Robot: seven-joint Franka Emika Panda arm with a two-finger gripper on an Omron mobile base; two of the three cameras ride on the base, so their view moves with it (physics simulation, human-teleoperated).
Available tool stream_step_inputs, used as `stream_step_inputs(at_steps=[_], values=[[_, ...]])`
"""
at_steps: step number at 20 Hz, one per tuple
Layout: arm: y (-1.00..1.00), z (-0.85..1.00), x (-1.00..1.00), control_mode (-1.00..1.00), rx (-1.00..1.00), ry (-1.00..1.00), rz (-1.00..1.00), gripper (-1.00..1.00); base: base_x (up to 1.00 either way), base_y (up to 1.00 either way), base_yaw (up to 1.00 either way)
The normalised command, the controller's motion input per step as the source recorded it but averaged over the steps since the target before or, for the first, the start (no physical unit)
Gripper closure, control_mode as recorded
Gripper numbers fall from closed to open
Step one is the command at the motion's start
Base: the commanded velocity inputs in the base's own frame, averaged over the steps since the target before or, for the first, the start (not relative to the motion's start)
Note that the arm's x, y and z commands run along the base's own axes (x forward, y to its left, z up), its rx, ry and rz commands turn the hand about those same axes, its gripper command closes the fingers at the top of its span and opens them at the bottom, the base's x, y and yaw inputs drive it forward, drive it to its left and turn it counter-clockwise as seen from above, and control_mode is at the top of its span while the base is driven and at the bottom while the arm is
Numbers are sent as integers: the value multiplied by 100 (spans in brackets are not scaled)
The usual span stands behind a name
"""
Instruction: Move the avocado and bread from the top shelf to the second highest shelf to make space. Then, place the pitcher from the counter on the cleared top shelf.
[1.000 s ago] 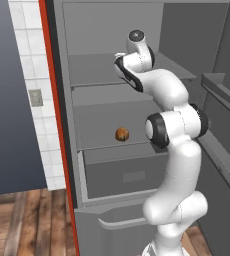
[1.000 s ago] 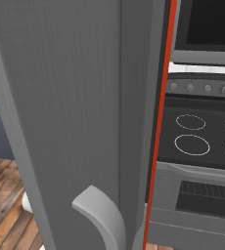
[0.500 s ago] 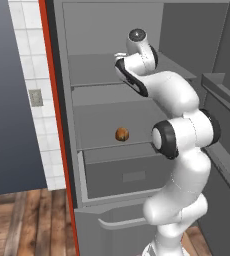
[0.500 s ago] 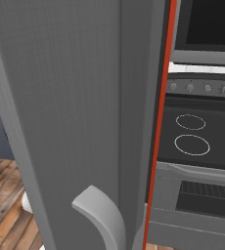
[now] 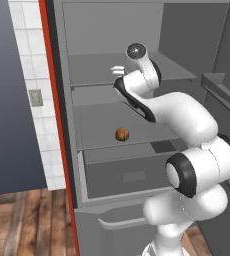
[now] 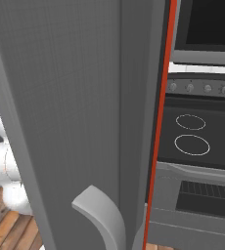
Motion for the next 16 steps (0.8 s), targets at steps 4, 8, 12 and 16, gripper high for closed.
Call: stream_step_inputs(at_steps=[4,8,12,16], values=[[13,0,-88,-100,1,17,0,100,0,0,0],[1,0,-92,-100,6,19,-2,100,0,0,0],[-7,-6,-84,-100,7,18,-2,100,0,0,0],[-18,-38,-67,-100,1,12,0,100,0,0,0]])
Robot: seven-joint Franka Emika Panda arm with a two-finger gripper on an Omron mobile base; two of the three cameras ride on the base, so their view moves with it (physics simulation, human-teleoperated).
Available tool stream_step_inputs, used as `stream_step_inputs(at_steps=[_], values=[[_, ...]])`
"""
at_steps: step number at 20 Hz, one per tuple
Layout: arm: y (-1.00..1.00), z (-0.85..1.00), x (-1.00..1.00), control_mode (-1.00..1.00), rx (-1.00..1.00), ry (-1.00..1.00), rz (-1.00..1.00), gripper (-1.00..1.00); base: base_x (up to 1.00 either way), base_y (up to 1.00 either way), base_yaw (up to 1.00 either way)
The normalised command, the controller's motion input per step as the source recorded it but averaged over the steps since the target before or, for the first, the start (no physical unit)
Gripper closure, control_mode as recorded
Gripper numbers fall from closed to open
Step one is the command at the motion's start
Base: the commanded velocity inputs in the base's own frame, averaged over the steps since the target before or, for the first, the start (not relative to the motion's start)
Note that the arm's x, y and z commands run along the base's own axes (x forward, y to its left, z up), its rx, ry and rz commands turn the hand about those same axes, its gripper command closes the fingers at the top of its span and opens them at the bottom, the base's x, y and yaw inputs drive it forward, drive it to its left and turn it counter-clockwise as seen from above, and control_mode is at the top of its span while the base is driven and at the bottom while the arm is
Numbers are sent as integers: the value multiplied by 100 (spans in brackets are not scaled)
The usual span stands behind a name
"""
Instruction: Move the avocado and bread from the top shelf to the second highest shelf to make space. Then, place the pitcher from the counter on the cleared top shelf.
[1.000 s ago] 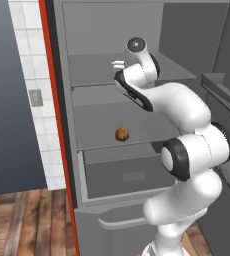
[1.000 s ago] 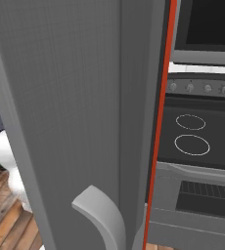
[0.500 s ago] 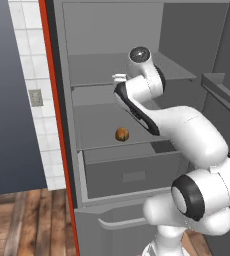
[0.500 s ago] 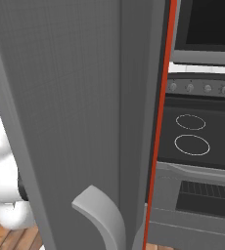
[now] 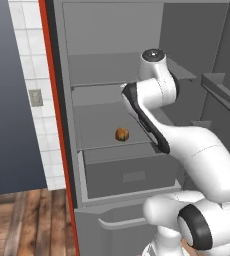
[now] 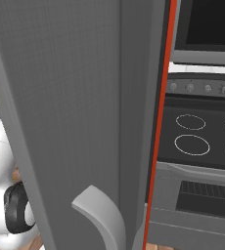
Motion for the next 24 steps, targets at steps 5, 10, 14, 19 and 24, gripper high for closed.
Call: stream_step_inputs(at_steps=[5,10,14,19,24], values=[[-17,-62,-11,-100,-1,-2,-1,100,0,0,0],[-10,-73,6,-100,-6,-1,-2,100,0,0,0],[-6,-77,28,-100,-9,0,-3,100,0,0,0],[-3,-37,53,-100,-4,0,0,100,0,0,0],[-15,-22,66,-100,0,0,0,100,0,0,0]])
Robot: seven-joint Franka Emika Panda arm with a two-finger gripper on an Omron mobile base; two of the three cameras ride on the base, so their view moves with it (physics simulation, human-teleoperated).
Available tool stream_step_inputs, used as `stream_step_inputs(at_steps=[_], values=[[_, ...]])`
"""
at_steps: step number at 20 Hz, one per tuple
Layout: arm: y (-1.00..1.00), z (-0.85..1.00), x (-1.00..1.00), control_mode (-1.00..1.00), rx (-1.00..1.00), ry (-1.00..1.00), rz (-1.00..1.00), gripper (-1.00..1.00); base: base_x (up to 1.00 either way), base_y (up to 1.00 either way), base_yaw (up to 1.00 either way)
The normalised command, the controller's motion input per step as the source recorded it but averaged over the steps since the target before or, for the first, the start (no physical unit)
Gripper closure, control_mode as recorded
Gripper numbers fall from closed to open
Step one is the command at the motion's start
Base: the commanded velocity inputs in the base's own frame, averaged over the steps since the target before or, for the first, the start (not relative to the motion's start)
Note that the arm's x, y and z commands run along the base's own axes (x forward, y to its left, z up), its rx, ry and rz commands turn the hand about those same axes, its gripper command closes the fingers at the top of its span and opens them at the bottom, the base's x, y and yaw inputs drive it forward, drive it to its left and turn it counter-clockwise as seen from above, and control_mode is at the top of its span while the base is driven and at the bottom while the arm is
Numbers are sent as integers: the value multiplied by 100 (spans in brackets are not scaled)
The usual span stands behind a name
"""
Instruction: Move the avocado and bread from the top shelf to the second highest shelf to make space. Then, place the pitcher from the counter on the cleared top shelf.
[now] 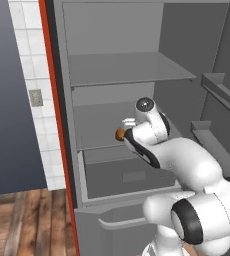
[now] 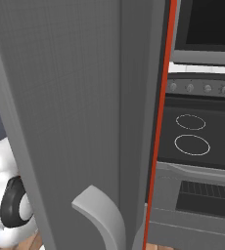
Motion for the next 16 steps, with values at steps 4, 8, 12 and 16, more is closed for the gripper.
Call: stream_step_inputs(at_steps=[4,8,12,16], values=[[-10,-35,62,-100,-1,0,0,100,0,0,0],[-8,-32,60,-100,-2,0,-1,100,0,0,0],[-23,-22,61,-100,0,0,0,100,0,0,0],[-34,-28,57,-100,0,1,0,100,0,0,0]])
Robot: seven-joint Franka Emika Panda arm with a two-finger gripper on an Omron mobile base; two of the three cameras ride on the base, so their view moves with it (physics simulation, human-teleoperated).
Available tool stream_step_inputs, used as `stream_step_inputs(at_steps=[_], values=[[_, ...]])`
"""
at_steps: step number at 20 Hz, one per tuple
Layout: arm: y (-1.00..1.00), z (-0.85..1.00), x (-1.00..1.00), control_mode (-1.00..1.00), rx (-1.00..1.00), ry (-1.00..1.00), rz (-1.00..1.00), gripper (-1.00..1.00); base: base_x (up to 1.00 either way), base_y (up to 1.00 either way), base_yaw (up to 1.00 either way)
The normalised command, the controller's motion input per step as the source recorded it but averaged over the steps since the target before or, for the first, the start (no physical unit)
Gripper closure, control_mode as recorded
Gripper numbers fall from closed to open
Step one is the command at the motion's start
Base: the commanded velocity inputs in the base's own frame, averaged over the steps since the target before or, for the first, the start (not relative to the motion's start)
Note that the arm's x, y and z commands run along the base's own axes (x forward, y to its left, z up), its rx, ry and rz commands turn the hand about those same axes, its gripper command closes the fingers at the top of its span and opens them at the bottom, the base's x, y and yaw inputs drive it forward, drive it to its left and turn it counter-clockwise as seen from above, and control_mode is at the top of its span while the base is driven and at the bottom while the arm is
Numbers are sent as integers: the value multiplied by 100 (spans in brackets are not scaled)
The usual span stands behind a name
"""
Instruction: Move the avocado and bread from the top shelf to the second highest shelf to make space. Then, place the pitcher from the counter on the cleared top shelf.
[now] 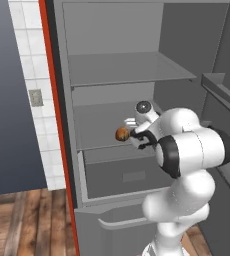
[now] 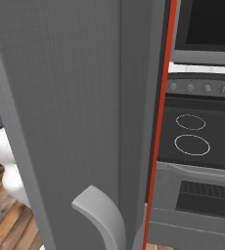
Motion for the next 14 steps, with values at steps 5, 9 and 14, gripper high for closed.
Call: stream_step_inputs(at_steps=[5,9,14], values=[[-16,-45,47,-100,0,0,0,100,0,0,0],[-6,-47,56,-100,0,0,0,100,0,0,0],[-15,-37,65,-100,0,0,-1,100,0,0,0]])
